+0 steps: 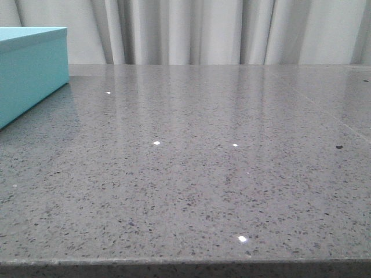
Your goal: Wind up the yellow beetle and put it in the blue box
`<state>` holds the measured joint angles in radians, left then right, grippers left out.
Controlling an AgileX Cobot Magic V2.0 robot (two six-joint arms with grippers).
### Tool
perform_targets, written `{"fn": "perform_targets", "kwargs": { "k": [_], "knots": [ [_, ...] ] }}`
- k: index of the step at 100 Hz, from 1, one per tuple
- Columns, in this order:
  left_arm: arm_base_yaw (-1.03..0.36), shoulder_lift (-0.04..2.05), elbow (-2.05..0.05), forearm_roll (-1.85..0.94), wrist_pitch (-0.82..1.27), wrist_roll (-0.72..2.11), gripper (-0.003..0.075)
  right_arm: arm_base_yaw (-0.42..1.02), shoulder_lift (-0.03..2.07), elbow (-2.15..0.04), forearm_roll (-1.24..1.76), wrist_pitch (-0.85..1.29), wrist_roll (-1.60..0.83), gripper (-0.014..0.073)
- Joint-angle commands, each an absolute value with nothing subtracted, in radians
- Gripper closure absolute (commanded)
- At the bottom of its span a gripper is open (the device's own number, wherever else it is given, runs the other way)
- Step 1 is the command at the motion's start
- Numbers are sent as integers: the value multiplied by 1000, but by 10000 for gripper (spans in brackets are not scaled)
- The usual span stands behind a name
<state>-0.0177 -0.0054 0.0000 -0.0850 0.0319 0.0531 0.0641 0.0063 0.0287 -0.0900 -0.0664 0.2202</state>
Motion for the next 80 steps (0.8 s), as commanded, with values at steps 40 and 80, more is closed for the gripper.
{"fn": "perform_targets", "kwargs": {
  "k": [40,80],
  "knots": [
    [-25,-37,22,-88,-43,45,739,57,-32,13,-107,-11,207,662],
    [-25,-37,22,-88,-43,45,738,57,-32,13,-107,-11,207,662]
  ]
}}
